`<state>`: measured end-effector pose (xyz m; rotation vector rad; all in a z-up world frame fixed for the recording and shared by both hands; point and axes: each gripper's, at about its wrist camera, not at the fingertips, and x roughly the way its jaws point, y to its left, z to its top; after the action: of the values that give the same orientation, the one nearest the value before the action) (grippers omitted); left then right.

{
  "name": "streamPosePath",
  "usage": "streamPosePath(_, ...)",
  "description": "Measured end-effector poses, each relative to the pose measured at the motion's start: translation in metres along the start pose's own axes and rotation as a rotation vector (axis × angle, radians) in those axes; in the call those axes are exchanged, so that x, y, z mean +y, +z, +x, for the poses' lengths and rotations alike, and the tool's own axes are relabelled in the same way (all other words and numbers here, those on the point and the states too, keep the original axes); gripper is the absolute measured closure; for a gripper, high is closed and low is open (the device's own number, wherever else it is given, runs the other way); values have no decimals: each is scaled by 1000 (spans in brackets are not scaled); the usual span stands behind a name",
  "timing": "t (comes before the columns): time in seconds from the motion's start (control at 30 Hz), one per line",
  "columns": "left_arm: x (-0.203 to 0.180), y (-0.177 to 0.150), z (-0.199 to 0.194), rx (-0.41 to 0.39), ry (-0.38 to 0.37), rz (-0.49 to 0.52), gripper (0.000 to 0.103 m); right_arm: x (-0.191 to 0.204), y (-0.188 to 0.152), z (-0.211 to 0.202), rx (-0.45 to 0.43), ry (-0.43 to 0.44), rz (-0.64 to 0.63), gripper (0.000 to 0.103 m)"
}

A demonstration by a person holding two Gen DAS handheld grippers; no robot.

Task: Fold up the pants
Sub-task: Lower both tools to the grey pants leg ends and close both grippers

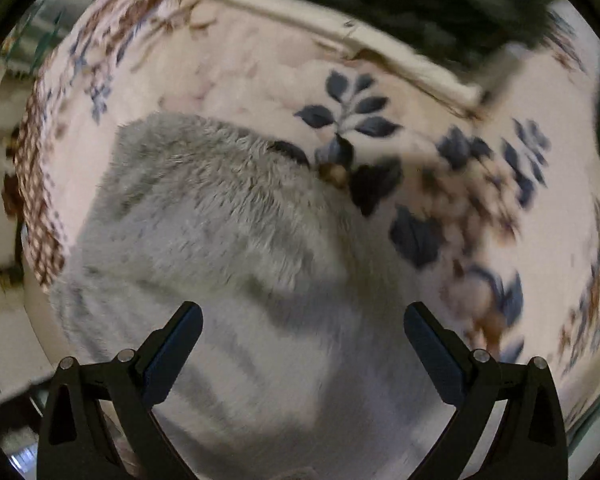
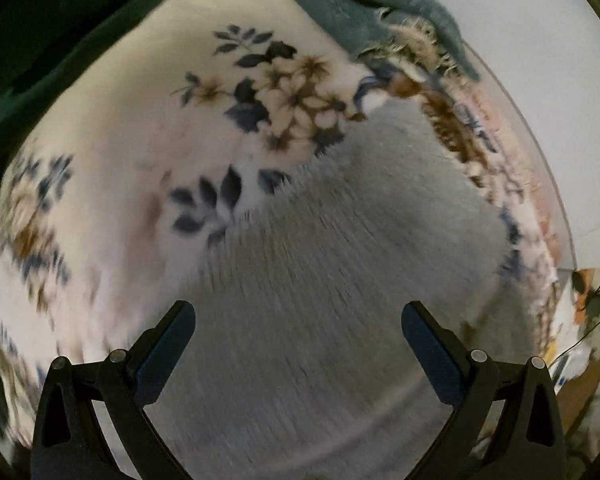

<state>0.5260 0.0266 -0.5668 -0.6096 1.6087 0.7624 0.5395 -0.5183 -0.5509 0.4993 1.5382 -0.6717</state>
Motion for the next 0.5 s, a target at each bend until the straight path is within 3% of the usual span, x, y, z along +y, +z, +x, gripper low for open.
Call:
streamPosePath(0.2,0,40,29,40,-7,-162,1,21,22,50,48,-58,14,0)
streamPosePath(0.27,-1,50,31,22,8,-172,25,21,23,61,82,-46,33,1)
streamPosePath(0.3,-1,53,30,21,9,-174,42,21,22,66,102,-36,43,4)
streamPosePath(0.37,1,56,27,15,-30,-175,62,19,20,72,126,-26,53,18)
streamPosePath(0.4,6,55,22,1,-51,-174,75,17,19,74,128,-18,59,32)
streamPosePath(0.43,10,54,16,-12,-78,-173,84,14,17,74,124,-13,64,54)
streamPosePath(0.47,16,54,13,-18,-109,-175,87,10,15,74,122,7,76,67)
streamPosePath(0.5,24,51,7,-28,-160,-179,89,6,12,71,114,18,85,88)
